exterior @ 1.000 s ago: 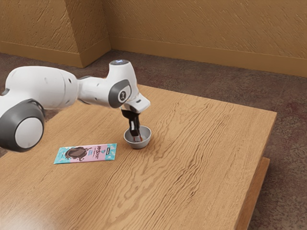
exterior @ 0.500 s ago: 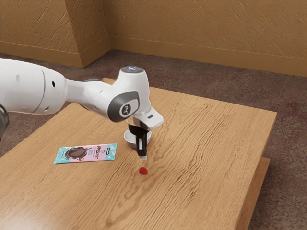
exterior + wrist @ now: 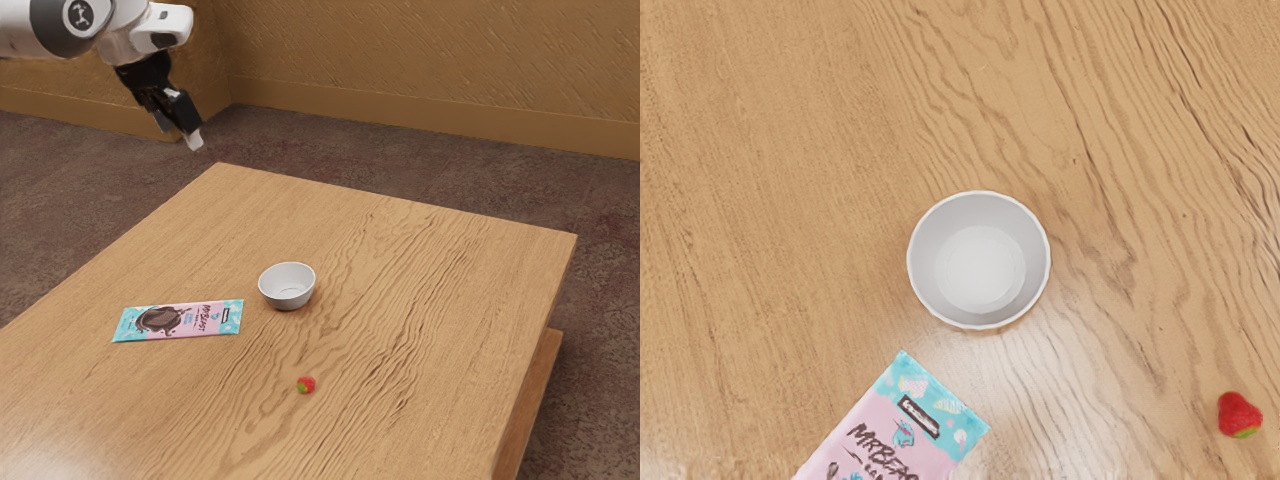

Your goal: Take strawberry from the bowl

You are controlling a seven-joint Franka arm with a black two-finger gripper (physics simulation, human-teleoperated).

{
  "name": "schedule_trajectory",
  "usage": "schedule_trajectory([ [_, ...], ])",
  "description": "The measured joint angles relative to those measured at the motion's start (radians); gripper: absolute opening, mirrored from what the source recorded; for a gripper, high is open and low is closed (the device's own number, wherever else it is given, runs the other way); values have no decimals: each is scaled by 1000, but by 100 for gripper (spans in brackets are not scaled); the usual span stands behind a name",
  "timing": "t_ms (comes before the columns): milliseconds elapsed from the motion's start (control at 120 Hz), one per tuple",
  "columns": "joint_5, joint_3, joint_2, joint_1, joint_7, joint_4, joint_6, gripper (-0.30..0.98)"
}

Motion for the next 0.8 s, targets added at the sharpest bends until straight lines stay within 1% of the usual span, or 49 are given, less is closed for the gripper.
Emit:
schedule_trajectory([
  [142, 39, -1, -26, -1, -159, -5, -107, 65],
  [292, 62, 1, -28, 14, -257, -3, -163, 67],
  [533, 77, 0, -18, 13, -320, -8, -199, 68],
  [692, 50, -4, -24, 10, -349, -13, -208, 68],
  [800, 48, -5, -38, 7, -338, -10, -214, 68],
])
